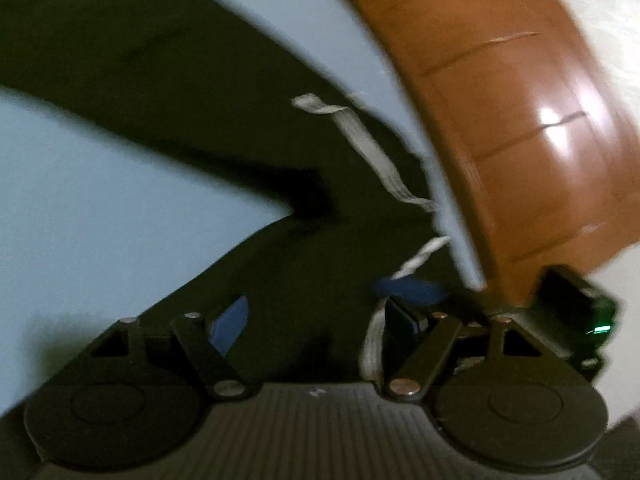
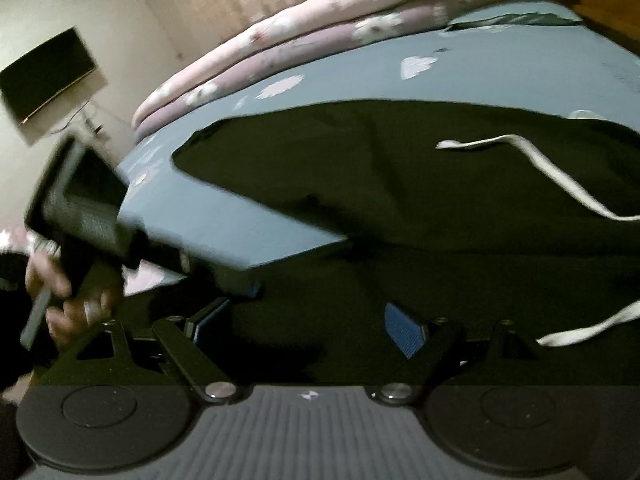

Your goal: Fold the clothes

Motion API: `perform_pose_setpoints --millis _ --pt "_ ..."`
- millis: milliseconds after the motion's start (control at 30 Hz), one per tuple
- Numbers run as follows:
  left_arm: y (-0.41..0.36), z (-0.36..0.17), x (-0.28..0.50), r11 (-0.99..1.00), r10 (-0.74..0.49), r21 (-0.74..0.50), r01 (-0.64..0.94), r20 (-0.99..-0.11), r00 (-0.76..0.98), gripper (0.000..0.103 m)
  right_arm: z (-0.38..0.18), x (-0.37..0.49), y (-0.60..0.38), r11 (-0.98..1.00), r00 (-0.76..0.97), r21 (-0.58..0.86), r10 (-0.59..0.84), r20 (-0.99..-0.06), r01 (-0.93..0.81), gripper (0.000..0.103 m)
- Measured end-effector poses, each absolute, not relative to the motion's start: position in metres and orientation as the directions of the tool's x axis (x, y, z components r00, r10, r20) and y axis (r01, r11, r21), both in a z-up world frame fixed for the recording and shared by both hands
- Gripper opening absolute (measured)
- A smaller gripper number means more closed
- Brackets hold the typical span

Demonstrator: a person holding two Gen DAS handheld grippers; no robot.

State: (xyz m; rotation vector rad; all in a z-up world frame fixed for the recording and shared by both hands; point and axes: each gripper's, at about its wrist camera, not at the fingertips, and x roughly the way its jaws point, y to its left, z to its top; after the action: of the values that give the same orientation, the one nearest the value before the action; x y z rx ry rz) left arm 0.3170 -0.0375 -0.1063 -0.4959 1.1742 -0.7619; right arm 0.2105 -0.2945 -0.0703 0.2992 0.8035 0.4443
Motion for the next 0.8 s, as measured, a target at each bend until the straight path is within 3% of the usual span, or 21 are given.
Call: perform_pose_setpoints --millis 67,133,200,300,500,800 --pt "-0.029 -0.106 0.313 0.654 -0.756 -0.709 0.263 -0.619 0.212 0.076 -0.065 0.218 -0.297 0.865 0.627 0.425 0.490 -0.606 -0.266 0.075" --pt "-0.022 -0.101 0.311 0.663 -0.748 -0.702 0.260 -0.621 0.234 0.075 -0.055 0.232 -0.293 0.866 0.642 0.408 0.492 -0.588 -0.291 0.052" --pt "-0.016 -0.094 0.309 0.688 -0.726 -0.673 0.270 -0.636 0.263 0.075 -0.049 0.250 -0.289 0.872 0.657 0.378 0.484 -0.578 -0.310 0.036" --pt "-0.005 -0.083 0.301 0.718 -0.695 -0.642 0.269 -0.646 0.316 0.075 -0.049 0.279 -0.282 0.887 0.670 0.340 0.459 -0.584 -0.311 0.024" --pt "0.027 -0.077 0.282 0.763 -0.633 -0.617 0.193 -0.653 0.415 0.076 -0.093 0.312 -0.260 0.879 0.555 0.381 0.477 -0.682 -0.288 0.019" --pt "0.035 -0.067 0.272 0.844 -0.516 -0.517 0.144 -0.706 0.485 0.076 -0.065 0.293 -0.263 0.887 0.605 0.340 0.461 -0.649 -0.311 0.025"
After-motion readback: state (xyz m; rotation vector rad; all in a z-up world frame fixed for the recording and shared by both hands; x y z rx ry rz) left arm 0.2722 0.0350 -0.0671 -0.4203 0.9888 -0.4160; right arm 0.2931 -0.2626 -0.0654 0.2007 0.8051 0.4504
